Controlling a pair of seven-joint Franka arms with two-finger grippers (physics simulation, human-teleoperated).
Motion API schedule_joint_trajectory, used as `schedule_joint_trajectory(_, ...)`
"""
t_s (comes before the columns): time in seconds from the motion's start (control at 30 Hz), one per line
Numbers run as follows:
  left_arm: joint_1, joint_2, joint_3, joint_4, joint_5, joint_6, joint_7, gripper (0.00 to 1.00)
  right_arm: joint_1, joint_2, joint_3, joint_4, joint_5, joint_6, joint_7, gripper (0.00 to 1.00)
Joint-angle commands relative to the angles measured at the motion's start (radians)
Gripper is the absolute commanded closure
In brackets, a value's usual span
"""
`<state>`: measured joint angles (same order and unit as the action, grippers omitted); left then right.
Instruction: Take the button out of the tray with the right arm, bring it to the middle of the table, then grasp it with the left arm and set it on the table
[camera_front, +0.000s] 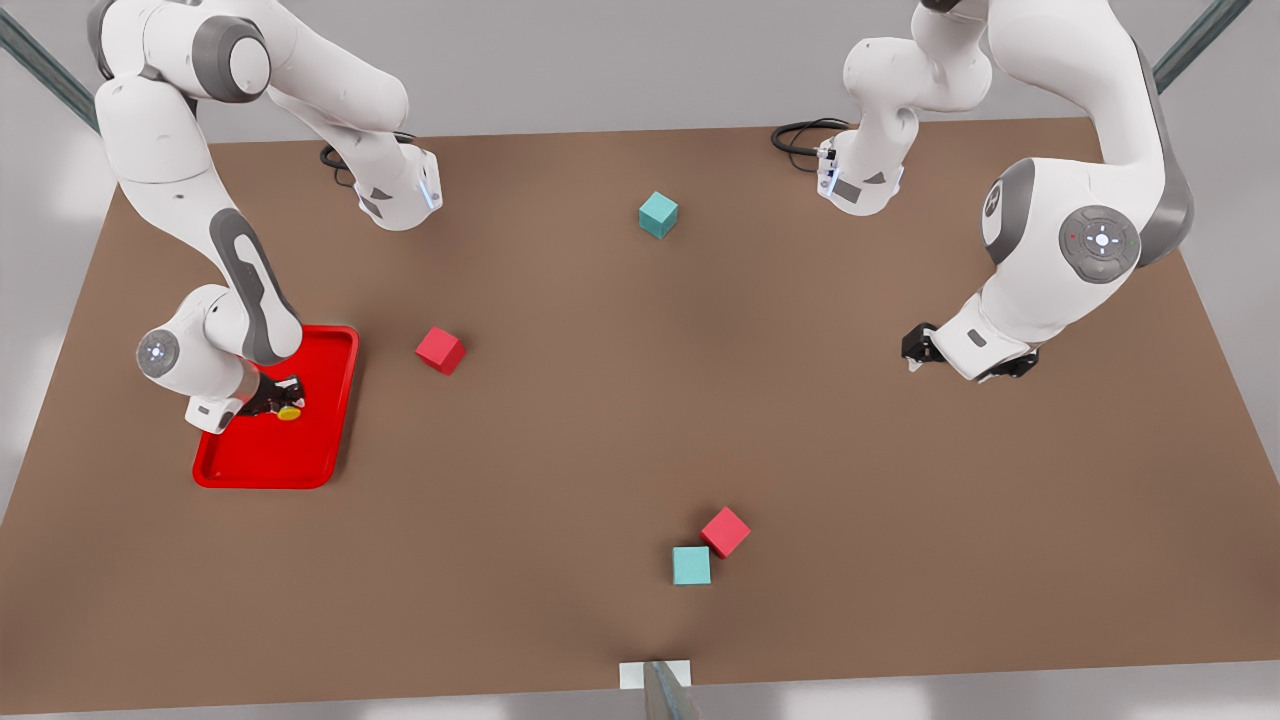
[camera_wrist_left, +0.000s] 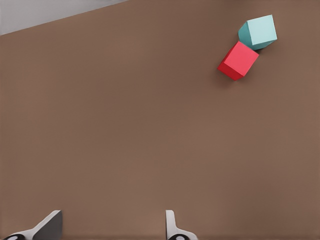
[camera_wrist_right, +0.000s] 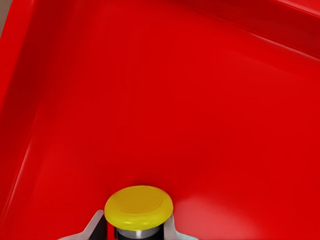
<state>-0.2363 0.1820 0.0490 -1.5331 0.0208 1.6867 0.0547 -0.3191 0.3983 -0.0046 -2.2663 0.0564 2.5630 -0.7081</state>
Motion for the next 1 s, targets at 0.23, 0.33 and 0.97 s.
schedule_joint_trajectory(0.23, 0.0, -0.001, 0.0, 0.001, 0.001, -0.001, 0.0, 0.0, 0.002, 0.013, 0.0, 0.002, 0.011, -0.001, 0.004, 0.46)
schedule_joint_trajectory(0.33, 0.0, -0.001, 0.0, 0.001, 0.001, -0.001, 0.0, 0.0, 0.002, 0.016, 0.0, 0.008, 0.013, -0.001, 0.004, 0.46)
schedule_joint_trajectory(0.97, 0.0, -0.003, 0.0, 0.001, 0.001, -0.002, 0.0, 0.0, 0.018, 0.005, 0.031, 0.045, 0.02, -0.021, -0.011, 0.62)
